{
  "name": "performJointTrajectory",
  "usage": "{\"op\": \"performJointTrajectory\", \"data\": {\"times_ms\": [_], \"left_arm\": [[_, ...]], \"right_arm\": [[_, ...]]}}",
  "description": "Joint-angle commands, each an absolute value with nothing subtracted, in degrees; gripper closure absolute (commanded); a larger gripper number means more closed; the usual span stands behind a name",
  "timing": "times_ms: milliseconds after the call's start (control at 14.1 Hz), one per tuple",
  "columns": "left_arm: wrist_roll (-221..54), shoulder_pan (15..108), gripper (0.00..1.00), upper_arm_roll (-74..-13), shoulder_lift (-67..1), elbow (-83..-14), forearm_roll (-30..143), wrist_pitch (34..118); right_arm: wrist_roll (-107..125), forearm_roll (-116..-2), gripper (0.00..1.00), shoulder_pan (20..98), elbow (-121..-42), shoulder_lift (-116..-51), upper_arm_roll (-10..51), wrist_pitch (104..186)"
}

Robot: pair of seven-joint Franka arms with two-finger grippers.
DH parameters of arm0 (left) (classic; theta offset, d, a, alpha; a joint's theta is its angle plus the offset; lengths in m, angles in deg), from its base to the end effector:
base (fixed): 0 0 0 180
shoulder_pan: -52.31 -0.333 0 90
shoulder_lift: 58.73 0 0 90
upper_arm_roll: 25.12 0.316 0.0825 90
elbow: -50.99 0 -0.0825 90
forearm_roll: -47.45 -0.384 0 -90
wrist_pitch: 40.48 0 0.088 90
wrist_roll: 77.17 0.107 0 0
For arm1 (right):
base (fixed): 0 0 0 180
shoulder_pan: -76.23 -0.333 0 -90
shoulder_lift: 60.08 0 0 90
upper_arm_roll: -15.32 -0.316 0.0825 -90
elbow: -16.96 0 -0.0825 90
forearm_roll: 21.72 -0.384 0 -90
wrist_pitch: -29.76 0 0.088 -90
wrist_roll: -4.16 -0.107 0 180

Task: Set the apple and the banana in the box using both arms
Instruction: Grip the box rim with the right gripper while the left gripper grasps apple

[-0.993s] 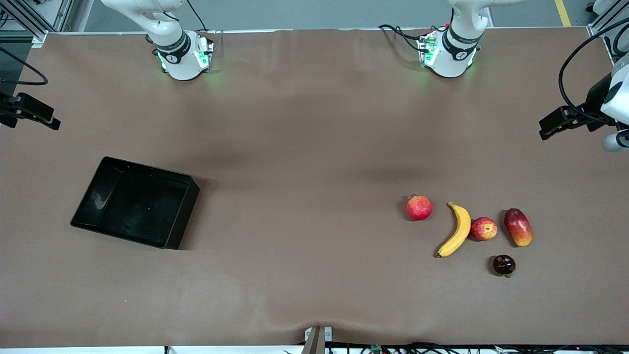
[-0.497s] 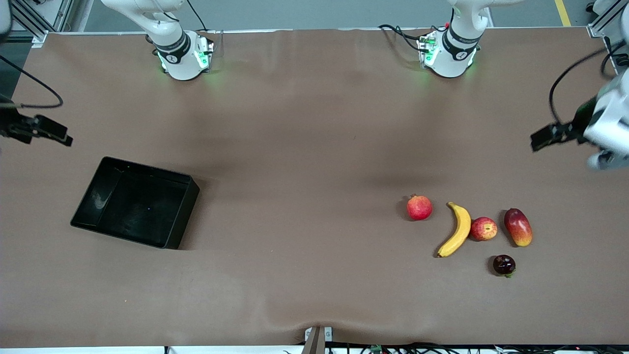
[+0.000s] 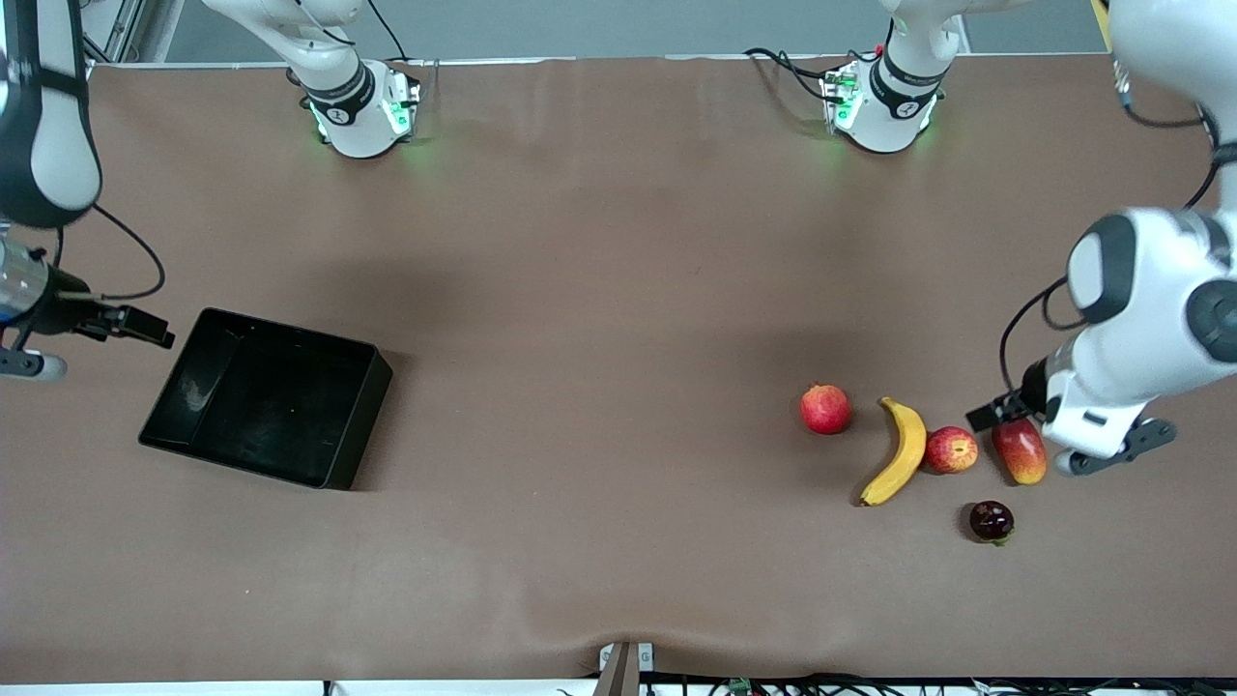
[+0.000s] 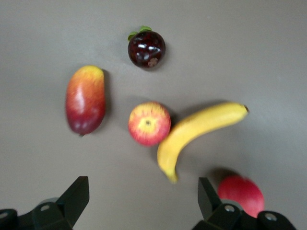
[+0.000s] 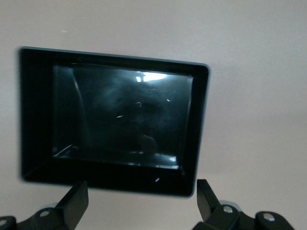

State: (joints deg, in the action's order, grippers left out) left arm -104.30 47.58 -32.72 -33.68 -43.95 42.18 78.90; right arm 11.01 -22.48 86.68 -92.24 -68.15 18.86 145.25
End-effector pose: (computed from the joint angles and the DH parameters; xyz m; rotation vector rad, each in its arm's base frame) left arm 0.6690 -0.0192 0.3581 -3.0578 -0.6042 -0.0004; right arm 0.5727 -0.1407 0.4221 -3.1259 0.2035 0.0465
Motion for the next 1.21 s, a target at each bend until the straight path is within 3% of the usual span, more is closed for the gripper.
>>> {"op": "performJointTrajectory", "data": {"times_ms": [0,426,709,780,851,1064,1135], "left_arm": [[-108.6,46.6,0.00,-32.9,-29.0,-43.6,41.4,84.2],[-109.6,47.0,0.00,-32.9,-23.7,-43.2,41.2,85.9],[-109.6,46.8,0.00,-32.9,-20.5,-42.9,36.9,88.6],[-109.6,46.5,0.00,-32.9,-19.9,-42.8,36.7,89.5],[-109.7,46.5,0.00,-32.9,-19.5,-42.8,36.8,90.4],[-109.8,45.7,0.04,-33.0,-18.0,-42.8,37.5,91.6],[-109.7,45.6,0.34,-33.0,-18.0,-42.7,37.4,91.6]], "right_arm": [[15.3,-21.9,0.00,91.2,-91.9,-73.8,18.0,150.9],[15.9,-22.5,0.00,94.7,-91.8,-83.4,18.0,158.6],[16.1,-23.2,0.00,95.3,-91.9,-86.5,18.0,158.8],[16.3,-23.2,0.46,95.4,-92.0,-86.8,18.0,158.6],[17.2,-23.2,0.99,95.3,-92.0,-87.1,18.0,158.4],[17.3,-23.2,1.00,95.3,-91.9,-87.6,18.0,158.4],[17.3,-23.2,1.00,95.1,-91.8,-87.6,18.0,158.4]]}}
